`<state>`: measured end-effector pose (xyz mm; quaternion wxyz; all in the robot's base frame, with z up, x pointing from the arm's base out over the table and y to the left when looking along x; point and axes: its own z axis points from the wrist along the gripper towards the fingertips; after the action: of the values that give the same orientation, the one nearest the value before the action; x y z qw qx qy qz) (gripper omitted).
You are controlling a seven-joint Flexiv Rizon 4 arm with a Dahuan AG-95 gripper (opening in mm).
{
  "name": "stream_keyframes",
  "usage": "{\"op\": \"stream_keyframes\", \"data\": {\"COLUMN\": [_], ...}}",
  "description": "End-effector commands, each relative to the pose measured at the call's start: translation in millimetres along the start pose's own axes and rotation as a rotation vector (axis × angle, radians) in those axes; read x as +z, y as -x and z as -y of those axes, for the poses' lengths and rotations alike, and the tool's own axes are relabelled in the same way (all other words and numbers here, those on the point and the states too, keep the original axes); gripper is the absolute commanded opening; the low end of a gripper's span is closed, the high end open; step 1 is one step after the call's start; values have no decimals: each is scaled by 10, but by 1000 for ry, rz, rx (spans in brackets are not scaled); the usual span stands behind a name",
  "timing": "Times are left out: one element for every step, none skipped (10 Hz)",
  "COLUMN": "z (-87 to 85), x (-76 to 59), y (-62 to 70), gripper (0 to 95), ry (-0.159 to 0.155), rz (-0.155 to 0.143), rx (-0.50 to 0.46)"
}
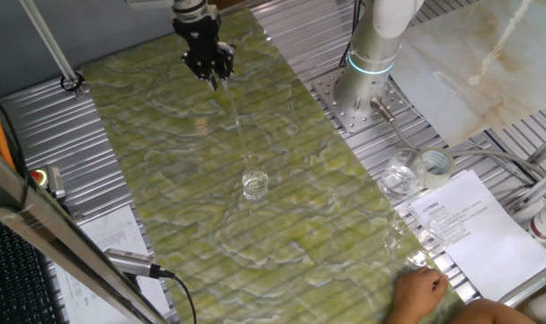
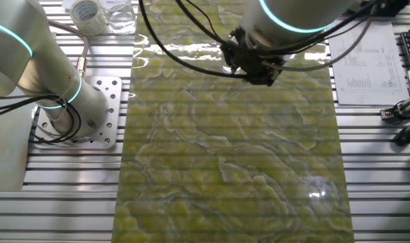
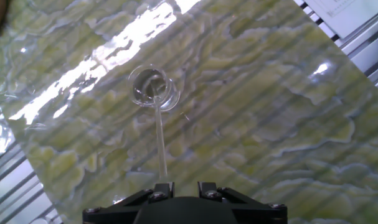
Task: Stir the beaker with a glass rod
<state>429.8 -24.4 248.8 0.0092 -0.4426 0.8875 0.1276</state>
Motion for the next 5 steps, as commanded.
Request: {"op": "stream_keyframes", "data": {"z": [-7, -6, -5, -5, -5], "x": [53, 65, 74, 80, 94], "y": [13, 24, 35, 39, 49], "gripper": [190, 190, 190, 190, 190], "ry": [15, 18, 21, 22, 28], "rz": [14, 13, 12, 10, 4], "rx": [14, 17, 18, 18, 18]}}
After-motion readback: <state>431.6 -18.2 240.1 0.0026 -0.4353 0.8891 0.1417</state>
